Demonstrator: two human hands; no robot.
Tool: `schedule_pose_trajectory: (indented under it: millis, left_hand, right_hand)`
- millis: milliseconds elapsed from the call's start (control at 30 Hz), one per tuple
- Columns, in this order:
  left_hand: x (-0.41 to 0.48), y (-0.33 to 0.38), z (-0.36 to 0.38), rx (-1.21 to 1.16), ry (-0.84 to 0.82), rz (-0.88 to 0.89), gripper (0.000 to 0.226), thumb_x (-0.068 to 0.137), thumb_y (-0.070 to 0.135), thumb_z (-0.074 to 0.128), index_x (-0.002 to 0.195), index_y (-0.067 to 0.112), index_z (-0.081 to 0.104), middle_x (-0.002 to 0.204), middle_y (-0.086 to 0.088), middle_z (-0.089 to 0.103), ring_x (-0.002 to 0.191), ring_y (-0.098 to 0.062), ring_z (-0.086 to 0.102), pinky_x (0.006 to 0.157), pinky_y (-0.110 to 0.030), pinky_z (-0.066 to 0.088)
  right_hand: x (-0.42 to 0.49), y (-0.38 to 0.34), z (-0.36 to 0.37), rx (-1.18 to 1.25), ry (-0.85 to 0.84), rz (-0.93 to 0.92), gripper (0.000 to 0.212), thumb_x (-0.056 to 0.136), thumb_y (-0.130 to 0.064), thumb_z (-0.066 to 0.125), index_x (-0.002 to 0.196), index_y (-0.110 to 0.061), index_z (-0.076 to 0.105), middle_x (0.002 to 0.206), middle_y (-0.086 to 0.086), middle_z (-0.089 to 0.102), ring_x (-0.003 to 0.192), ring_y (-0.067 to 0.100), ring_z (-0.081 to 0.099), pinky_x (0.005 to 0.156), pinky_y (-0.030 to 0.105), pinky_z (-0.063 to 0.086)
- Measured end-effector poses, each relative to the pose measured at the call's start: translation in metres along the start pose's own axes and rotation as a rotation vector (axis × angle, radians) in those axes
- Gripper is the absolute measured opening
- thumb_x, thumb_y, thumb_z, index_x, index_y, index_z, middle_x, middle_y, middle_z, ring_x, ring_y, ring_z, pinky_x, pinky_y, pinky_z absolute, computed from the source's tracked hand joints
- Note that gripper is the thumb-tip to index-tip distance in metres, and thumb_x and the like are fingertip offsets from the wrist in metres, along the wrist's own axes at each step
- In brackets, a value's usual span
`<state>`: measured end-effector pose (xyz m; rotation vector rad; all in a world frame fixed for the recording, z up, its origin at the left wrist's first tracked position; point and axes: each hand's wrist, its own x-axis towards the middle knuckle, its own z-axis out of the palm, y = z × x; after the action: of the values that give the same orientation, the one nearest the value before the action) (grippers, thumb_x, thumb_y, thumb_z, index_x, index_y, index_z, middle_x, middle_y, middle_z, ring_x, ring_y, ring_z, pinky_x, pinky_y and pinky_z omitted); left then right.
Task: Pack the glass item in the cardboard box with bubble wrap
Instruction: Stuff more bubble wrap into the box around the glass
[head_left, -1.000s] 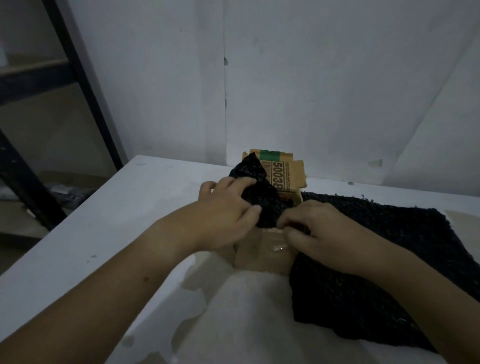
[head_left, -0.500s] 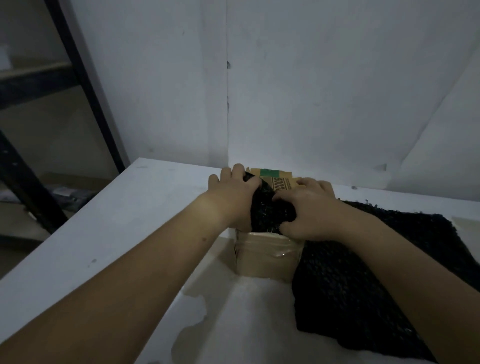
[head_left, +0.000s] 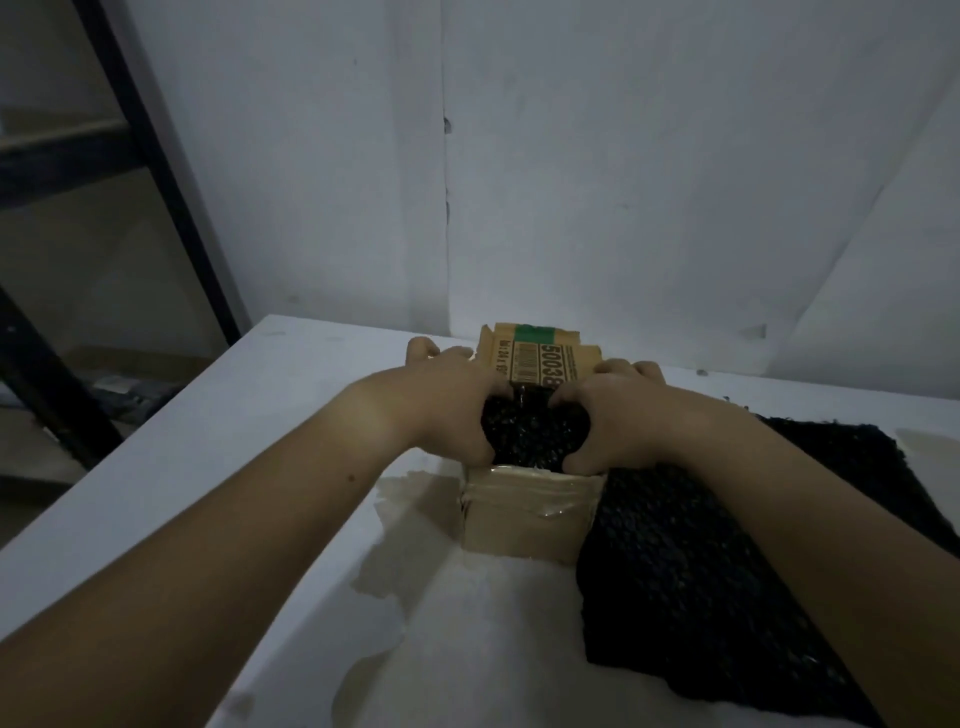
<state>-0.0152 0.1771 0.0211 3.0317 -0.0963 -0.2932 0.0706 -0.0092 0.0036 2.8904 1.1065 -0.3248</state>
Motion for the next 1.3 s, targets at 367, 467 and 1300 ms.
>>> schedule_pose_trajectory:
  millis: [367, 467, 1300]
  left_hand:
    - [0.002, 0.030, -0.009, 0.268, 0.021, -0.048, 0.026, 0.078, 0.025, 0.061, 0.104, 0.021, 0.062, 0.124, -0.008, 0.055, 0.141, -0.033, 0.022, 0.115, -0.053, -0.001]
    - [-0.009, 0.015, -0.008, 0.139, 0.161, 0.003, 0.038, 0.074, 0.027, 0.062, 0.113, 0.027, 0.064, 0.124, -0.002, 0.058, 0.143, -0.025, 0.021, 0.113, -0.050, -0.006]
    - [0.012, 0.011, -0.012, 0.155, -0.151, -0.081, 0.064, 0.072, 0.046, 0.070, 0.133, 0.043, 0.052, 0.116, 0.005, 0.060, 0.084, -0.015, 0.045, 0.085, -0.037, 0.032]
  right_hand:
    - [-0.005, 0.002, 0.005, 0.046, 0.031, -0.022, 0.076, 0.064, -0.059, 0.070, 0.133, -0.038, 0.045, 0.126, -0.001, 0.052, 0.128, 0.025, 0.036, 0.105, 0.038, 0.024]
    - [-0.007, 0.003, 0.005, 0.138, 0.093, -0.089, 0.065, 0.065, -0.050, 0.074, 0.119, -0.038, 0.040, 0.106, -0.012, 0.054, 0.114, 0.017, 0.042, 0.098, 0.034, 0.025]
    - [-0.004, 0.000, -0.034, 0.068, -0.129, -0.032, 0.080, 0.066, -0.054, 0.078, 0.138, -0.042, 0.045, 0.126, -0.016, 0.061, 0.121, 0.010, 0.050, 0.109, 0.040, 0.026]
